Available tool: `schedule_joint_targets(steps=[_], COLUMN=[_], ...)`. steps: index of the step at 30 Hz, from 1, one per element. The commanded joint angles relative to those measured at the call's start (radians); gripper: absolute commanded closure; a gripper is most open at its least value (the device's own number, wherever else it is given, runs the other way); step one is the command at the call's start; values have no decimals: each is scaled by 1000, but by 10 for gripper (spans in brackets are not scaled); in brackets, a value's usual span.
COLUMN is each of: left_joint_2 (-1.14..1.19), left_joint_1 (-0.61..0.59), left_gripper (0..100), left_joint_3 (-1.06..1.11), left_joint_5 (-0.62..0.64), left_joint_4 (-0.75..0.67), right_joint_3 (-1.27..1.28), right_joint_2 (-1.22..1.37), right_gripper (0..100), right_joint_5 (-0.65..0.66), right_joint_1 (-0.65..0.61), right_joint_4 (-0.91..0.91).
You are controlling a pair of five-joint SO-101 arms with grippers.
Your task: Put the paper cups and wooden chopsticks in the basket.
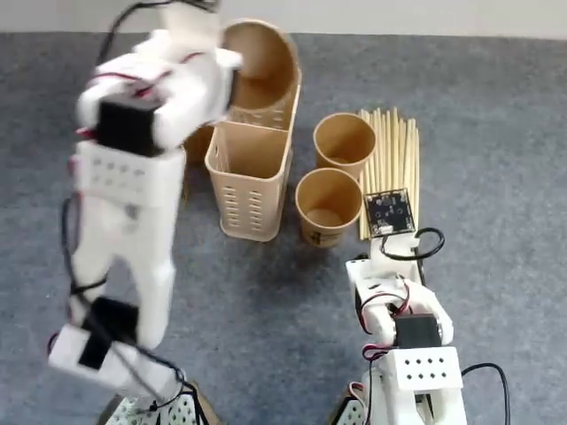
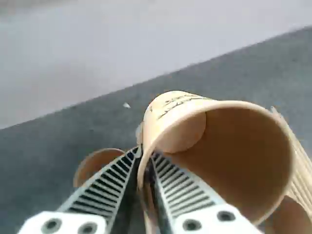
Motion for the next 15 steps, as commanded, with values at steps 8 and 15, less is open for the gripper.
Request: schedule_joint_targets(steps=[8,15], left_joint_2=[197,203], left_joint_1=[-56,-54], left_gripper=[994,814], left_joint_3=[-108,-134], left_joint_5=[132,138], left_joint_4=[126,124], right_joint_3=[-5,-5], right_joint_2=[-13,-13], right_gripper=[761,761], right_joint_5=[9,9], right_joint_1=[-7,-7], right_joint_4=[-15,-13])
